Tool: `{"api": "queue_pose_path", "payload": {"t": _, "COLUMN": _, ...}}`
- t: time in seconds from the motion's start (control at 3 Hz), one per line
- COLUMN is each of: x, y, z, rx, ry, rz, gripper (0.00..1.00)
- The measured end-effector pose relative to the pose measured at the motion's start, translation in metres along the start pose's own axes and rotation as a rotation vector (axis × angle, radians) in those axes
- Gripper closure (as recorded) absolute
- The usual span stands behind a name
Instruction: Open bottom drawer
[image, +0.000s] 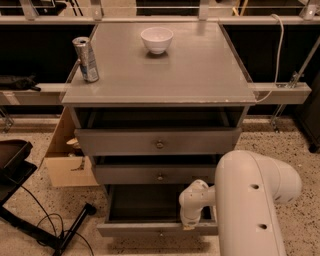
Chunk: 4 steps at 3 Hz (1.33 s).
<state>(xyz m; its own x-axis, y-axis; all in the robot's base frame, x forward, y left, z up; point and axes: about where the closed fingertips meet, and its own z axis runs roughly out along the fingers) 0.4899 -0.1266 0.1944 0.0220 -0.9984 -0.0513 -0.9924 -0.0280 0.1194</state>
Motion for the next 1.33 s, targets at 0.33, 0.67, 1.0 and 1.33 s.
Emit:
{"api": "queue_pose_path", "payload": {"t": 0.33, "x": 0.0, "y": 0.0, "z": 0.0, "rx": 0.0, "ry": 0.0, "rz": 0.0, "gripper": 0.37}}
{"api": "queue_pose_path", "payload": {"t": 0.67, "x": 0.0, "y": 0.0, "z": 0.0, "rx": 0.0, "ry": 0.0, "rz": 0.0, "gripper": 0.14}}
{"api": "queue_pose_path", "payload": {"t": 1.0, "x": 0.0, "y": 0.0001, "z": 0.0001, "rx": 0.0, "ry": 0.0, "rz": 0.0, "gripper": 0.0}}
{"api": "queue_pose_path", "payload": {"t": 1.33, "x": 0.0, "y": 0.0002, "z": 0.0002, "rx": 0.0, "ry": 0.0, "rz": 0.0, "gripper": 0.0}}
